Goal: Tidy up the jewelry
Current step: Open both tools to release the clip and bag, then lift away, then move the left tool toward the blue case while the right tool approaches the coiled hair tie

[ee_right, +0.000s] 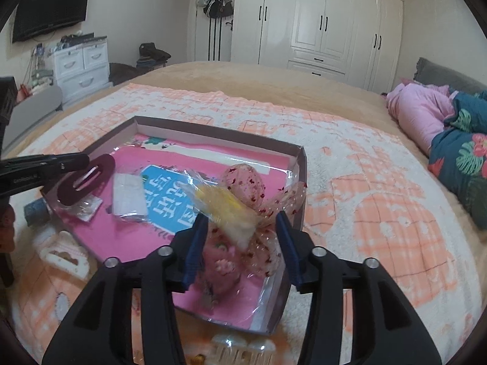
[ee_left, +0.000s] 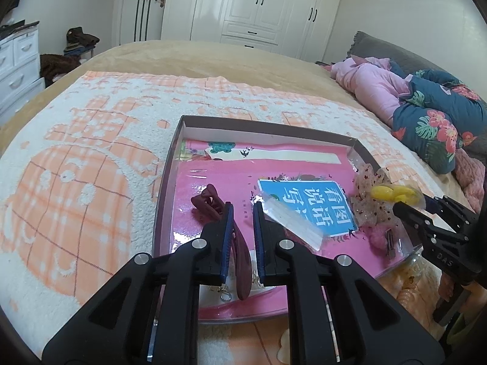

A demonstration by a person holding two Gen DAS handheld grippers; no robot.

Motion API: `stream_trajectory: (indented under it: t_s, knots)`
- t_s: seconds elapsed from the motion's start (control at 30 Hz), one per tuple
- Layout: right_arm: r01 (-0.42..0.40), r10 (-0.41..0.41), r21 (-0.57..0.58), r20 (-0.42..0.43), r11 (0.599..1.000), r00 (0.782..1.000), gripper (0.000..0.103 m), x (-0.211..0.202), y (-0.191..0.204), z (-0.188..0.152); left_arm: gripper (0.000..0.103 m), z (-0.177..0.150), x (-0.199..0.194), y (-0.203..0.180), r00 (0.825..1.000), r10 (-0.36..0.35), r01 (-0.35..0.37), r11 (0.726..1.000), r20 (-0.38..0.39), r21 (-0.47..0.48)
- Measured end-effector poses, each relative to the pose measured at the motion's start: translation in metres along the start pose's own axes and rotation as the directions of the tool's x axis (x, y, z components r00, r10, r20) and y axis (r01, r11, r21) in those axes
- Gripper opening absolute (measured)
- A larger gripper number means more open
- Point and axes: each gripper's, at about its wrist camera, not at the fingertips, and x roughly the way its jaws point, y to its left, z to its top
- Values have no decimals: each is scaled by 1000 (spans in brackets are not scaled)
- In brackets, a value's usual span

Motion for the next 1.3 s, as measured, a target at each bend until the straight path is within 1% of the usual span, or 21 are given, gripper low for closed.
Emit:
stream_trajectory:
  t_s: [0.07, 0.13, 0.2, 0.23, 0.27, 0.33, 0.4, 0.5, 0.53, 0.57, 0.63, 0.73, 0.8, 0.83, 0.9, 1.0, 1.07, 1.3]
  knots:
    - [-11, 11, 20, 9, 1000, 1000, 60, -5, -2, -2, 6, 0, -3, 0, 1000, -2, 2, 1000, 5, -5]
    - [-22, 21, 45, 24, 999, 999, 63, -12, -5, -2, 9, 0, -6, -1, 1000, -3, 3, 1000, 11, -5]
    - [-30, 27, 60, 40, 998, 999, 69, -18, -7, -2, 16, -1, -8, -2, 1000, -1, 1, 1000, 16, -4]
    - [-26, 22, 70, 52, 997, 998, 74, -21, -9, -1, 18, -1, -10, -3, 1000, 0, 0, 1000, 21, -1]
    - [-25, 20, 83, 65, 996, 998, 76, -24, -10, -1, 20, -1, -12, -4, 1000, 1, -1, 1000, 24, 0]
    - [-36, 29, 95, 79, 995, 996, 76, -28, -13, -1, 26, -2, -16, -6, 999, 2, -2, 1000, 34, 7]
    - [-31, 22, 100, 88, 994, 996, 77, -32, -14, 0, 35, -3, -23, -8, 999, 6, -7, 1000, 48, 13]
    - [-29, 18, 107, 102, 994, 995, 78, -39, -14, -2, 41, -3, -34, -9, 997, 5, -6, 1000, 71, 17]
    - [-29, 18, 108, 108, 994, 994, 79, -41, -15, -3, 48, -3, -37, -9, 997, 5, -7, 1000, 77, 18]
    - [-27, 15, 107, 114, 994, 993, 80, -44, -14, -4, 53, -4, -40, -10, 996, 7, -9, 1000, 84, 20]
    - [-23, 10, 104, 124, 994, 992, 80, -47, -14, -4, 55, -4, -47, -9, 995, 11, -13, 1000, 95, 21]
    - [-25, 10, 105, 135, 994, 991, 82, -52, -13, -5, 63, -6, -54, -7, 994, 12, -13, 1000, 107, 12]
    - [-26, 11, 104, 144, 994, 990, 83, -56, -11, -6, 72, -7, -58, -6, 993, 14, -14, 1000, 114, 4]
    - [-27, 12, 102, 149, 994, 989, 84, -59, -9, -7, 73, -7, -61, -5, 993, 15, -15, 1000, 117, -1]
    - [-28, 13, 93, 162, 995, 987, 85, -64, -6, -8, 80, -8, -65, -4, 992, 13, -12, 1000, 123, -12]
    - [-31, 15, 81, 191, 996, 981, 87, -74, -3, -9, 87, -10, -72, -2, 991, 11, -7, 1000, 136, -29]
    - [-34, 17, 80, 207, 996, 978, 87, -81, -1, -10, 90, -10, -77, -1, 989, 18, -13, 999, 147, -35]
    - [-55, 38, 73, 220, 996, 975, 87, -94, 5, -17, 91, -13, -97, 2, 981, 19, -10, 999, 192, -52]
